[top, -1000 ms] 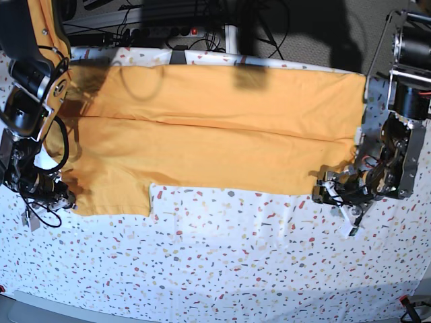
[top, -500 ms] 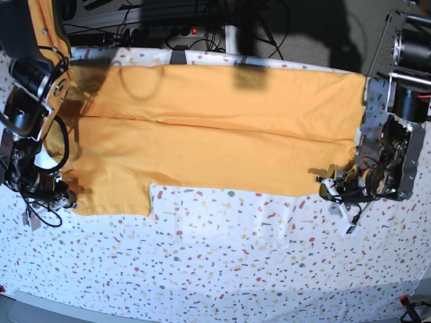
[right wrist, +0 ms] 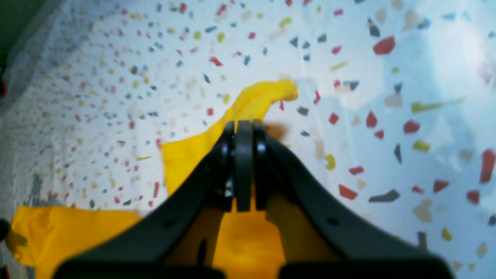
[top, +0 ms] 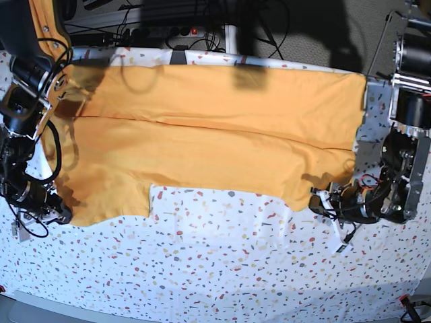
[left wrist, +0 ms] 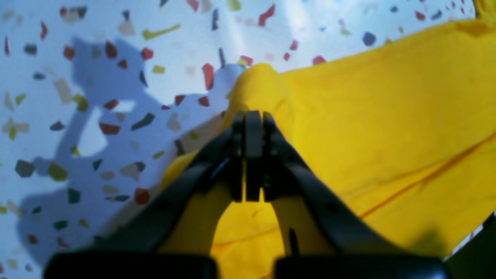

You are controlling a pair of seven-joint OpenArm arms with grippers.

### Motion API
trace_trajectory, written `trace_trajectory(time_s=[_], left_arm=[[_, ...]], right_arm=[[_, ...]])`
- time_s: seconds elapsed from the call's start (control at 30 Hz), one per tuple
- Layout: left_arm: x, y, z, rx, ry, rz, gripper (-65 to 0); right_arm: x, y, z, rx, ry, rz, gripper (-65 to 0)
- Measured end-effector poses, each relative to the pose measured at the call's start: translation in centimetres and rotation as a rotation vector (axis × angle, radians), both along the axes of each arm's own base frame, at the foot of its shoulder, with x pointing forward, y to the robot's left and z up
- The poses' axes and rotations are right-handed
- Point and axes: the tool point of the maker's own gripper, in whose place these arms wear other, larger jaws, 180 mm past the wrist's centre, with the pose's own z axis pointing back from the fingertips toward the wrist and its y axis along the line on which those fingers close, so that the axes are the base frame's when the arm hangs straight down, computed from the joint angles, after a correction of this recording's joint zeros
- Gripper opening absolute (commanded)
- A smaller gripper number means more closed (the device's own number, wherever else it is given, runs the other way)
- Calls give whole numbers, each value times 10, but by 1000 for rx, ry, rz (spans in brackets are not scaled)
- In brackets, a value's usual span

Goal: Fold the T-shirt properly
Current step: 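Grasp the folded edge corners with both grippers, then lift the folded edge with both grippers and fold it over toward the collar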

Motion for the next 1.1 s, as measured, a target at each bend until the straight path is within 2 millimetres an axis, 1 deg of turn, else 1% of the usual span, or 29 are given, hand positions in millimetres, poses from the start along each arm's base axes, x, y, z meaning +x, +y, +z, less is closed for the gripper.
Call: trace_trajectory(time_s=[0.07, 0.13, 0.2, 0.23, 0.3, 0.4, 0.47, 0.53, 0.6, 0.7, 0.77, 0.87, 1.0, 1.1], left_arm=[[-4, 3, 11, -14, -7, -17, -650], [-8, 10, 19, -4, -14, -30, -650], [-12, 19, 24, 34, -23, -40, -650], [-15, 20, 26, 38, -32, -45, -650], [-24, 23, 24, 54, -32, -59, -650], [-43, 30, 15, 95, -11, -83, -650], [-53, 31, 15, 118, -13, -105, -650], [-61, 27, 17, 129, -29, -130, -650], [-69, 24, 17, 154, -44, -153, -650], [-87, 26, 8, 189, -26, -158, -650], [-95, 28, 5, 234, -34, -168, -650], [-98, 31, 5, 289, -73, -134, -650], [-107, 35, 6, 369, -119, -110, -650], [-113, 33, 13, 413, -165, -104, -650]], right_arm=[[-7, 4, 13, -10, -34, 25, -650], [-21, 11, 18, -25, -32, 64, -650], [-37, 20, 19, -42, -26, 107, -650], [-44, 26, 22, -51, -32, 130, -650], [-59, 38, 31, -77, -51, 180, -650], [-79, 57, 52, -128, -96, 257, -650], [-95, 74, 64, -162, -114, 323, -650], [-110, 89, 69, -184, -123, 378, -650], [-126, 99, 65, -194, -114, 407, -650], [-153, 114, 51, -182, -72, 455, -650], [-167, 122, 50, -182, -65, 483, -650], [-187, 132, 51, -194, -55, 521, -650], [-220, 132, 40, -242, 40, 552, -650], [-231, 121, 37, -267, 69, 520, -650]])
